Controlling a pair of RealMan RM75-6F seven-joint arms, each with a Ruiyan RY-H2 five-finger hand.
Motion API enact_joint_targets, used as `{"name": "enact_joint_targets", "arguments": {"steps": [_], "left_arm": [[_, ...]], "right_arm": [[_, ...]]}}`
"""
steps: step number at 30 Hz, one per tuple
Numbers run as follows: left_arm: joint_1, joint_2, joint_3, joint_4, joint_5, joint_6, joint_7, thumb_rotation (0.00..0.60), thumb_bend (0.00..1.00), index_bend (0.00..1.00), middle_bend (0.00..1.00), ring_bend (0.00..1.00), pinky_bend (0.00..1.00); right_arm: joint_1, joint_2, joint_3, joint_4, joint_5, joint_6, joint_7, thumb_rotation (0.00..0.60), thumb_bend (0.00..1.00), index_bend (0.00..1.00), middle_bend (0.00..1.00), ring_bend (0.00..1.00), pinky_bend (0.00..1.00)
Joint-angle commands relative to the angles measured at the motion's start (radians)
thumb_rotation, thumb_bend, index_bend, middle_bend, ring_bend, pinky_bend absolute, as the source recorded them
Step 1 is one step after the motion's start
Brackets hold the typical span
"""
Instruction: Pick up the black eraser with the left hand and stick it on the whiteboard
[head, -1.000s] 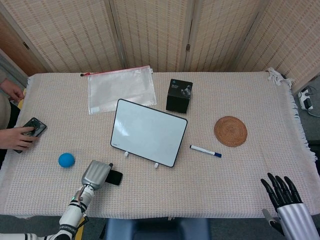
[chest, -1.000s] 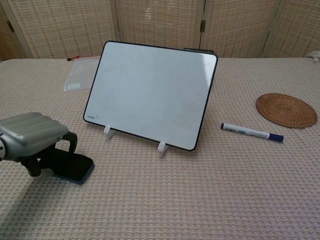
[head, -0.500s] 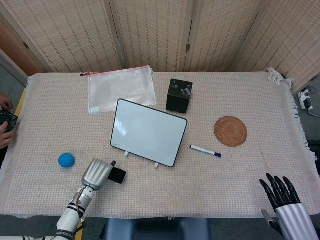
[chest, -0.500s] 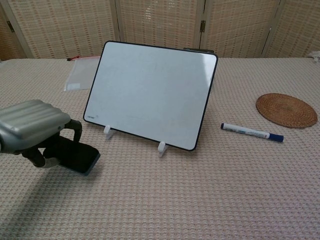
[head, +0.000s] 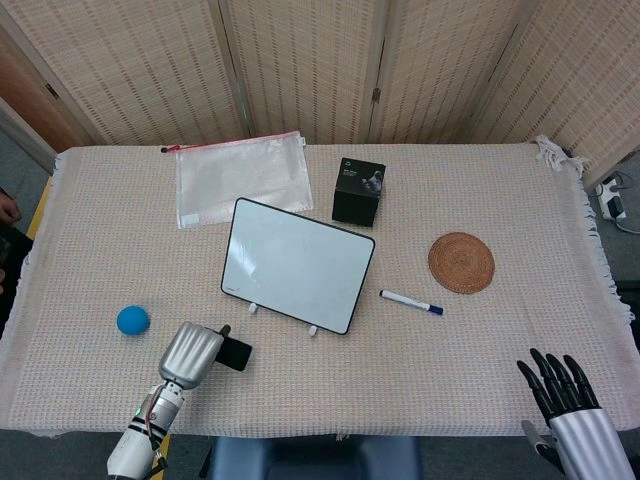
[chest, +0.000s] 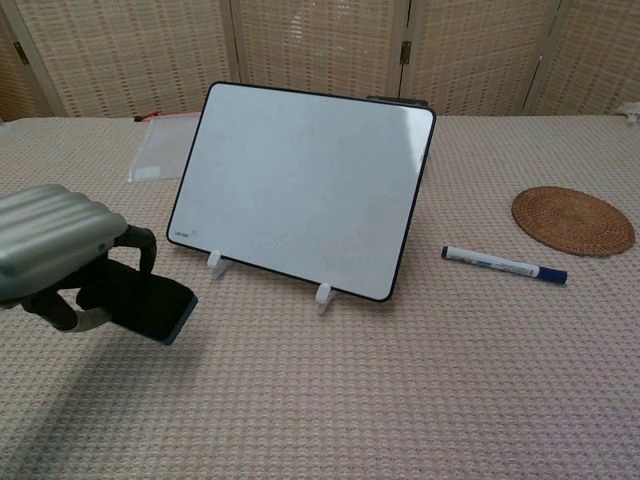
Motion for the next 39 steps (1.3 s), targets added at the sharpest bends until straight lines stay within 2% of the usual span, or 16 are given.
{"name": "enact_joint_targets", "arguments": {"steps": [1,4,8,18,26,31,35,39], "left_arm": [[0.0,-0.003,-0.001,-0.002,0.008,0.002,0.001,0.6,0.39,0.67,1.0,0.96,0.99],[0.0,-0.019,-0.012,0.019,0.059,0.018,-0.024,0.6,0.39,0.68,1.0,0.96,0.99],[-0.011,-0.072,-0.049,0.102,0.151,0.038,-0.104,0.6,0.39,0.68,1.0,0.96,0.99],[-0.074,-0.289,-0.177,0.409,0.28,0.089,-0.265,0.6,0.39,0.68,1.0,0.97,1.0],[-0.117,-0.445,-0.263,0.618,0.292,0.137,-0.289,0.6,0.4,0.68,1.0,0.97,1.0],[-0.129,-0.488,-0.278,0.684,0.292,0.146,-0.298,0.6,0.4,0.68,1.0,0.98,1.0],[-0.17,-0.582,-0.314,0.829,0.272,0.129,-0.301,0.6,0.4,0.68,1.0,0.98,1.0],[-0.198,-0.626,-0.33,0.899,0.265,0.116,-0.307,0.6,0.4,0.68,1.0,0.98,1.0]], "right_arm": [[-0.001,0.0,-0.002,0.002,-0.004,0.002,-0.001,0.6,0.31,0.0,0.0,0.0,0.0],[-0.003,-0.001,-0.003,0.003,-0.007,0.004,-0.001,0.6,0.31,0.0,0.0,0.0,0.0],[-0.002,0.0,-0.003,0.003,-0.005,0.001,0.0,0.6,0.31,0.0,0.0,0.0,0.0],[0.01,0.017,0.008,-0.013,0.028,-0.017,0.026,0.6,0.31,0.0,0.0,0.0,0.0],[0.026,0.04,0.017,-0.03,0.062,-0.037,0.066,0.6,0.31,0.0,0.0,0.0,0.0],[0.029,0.045,0.019,-0.033,0.07,-0.04,0.075,0.6,0.31,0.0,0.0,0.0,0.0],[0.035,0.056,0.024,-0.04,0.089,-0.049,0.095,0.6,0.31,0.0,0.0,0.0,0.0],[0.037,0.061,0.026,-0.043,0.098,-0.05,0.105,0.6,0.31,0.0,0.0,0.0,0.0]]}}
